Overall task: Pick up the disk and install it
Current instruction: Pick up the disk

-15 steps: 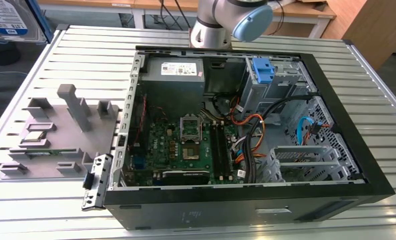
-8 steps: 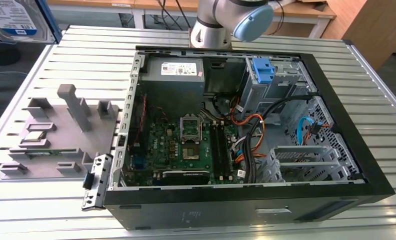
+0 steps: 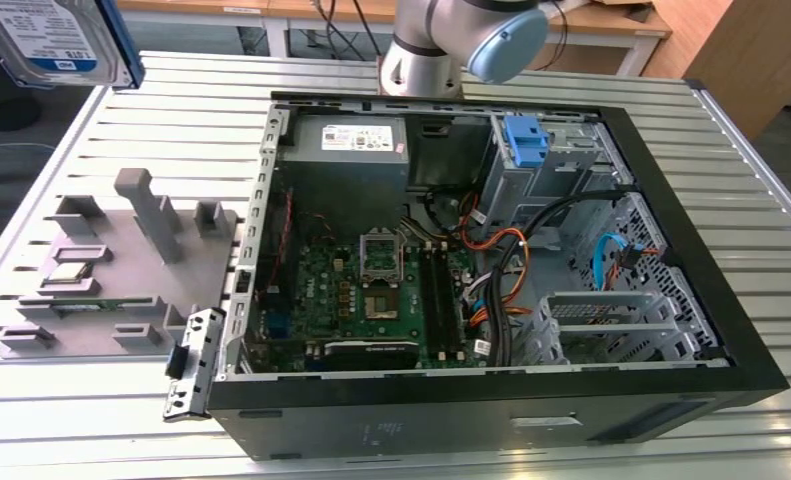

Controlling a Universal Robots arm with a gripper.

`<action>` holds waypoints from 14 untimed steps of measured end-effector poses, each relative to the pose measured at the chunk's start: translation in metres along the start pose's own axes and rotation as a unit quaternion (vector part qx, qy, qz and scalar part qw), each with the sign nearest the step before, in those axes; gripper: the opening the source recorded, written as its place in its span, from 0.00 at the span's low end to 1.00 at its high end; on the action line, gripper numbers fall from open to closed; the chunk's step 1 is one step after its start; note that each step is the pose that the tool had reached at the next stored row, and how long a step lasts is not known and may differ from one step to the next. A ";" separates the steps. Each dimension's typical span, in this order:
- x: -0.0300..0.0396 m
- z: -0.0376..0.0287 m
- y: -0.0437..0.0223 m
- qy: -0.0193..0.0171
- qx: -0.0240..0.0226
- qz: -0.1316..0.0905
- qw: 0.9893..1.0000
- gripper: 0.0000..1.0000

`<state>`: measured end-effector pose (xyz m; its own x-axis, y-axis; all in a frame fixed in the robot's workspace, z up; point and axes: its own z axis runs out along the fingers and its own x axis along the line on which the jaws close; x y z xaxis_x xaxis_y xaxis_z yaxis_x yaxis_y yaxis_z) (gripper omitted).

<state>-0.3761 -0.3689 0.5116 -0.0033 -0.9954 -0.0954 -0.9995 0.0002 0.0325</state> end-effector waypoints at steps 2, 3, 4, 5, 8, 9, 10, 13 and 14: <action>0.0000 -0.0002 -0.0056 0.000 0.000 0.000 1.000 0.35; 0.0000 -0.0002 -0.0083 0.000 0.000 0.000 1.000 0.35; 0.0000 -0.0003 -0.0109 0.000 0.000 0.000 1.000 0.35; -0.0001 -0.0004 -0.0134 0.000 0.000 0.000 1.000 0.35; 0.0000 -0.0005 -0.0189 0.000 0.000 0.000 1.000 0.35; -0.0001 -0.0005 -0.0190 0.000 0.000 0.000 1.000 0.35; -0.0001 -0.0005 -0.0190 0.000 0.000 0.000 1.000 0.35; -0.0001 -0.0006 -0.0191 0.000 0.000 0.000 1.000 0.35; -0.0001 -0.0006 -0.0191 0.000 0.000 0.000 1.000 0.35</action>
<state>-0.3570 -0.3689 0.5116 -0.0033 -0.9954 -0.0954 -0.9995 0.0002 0.0326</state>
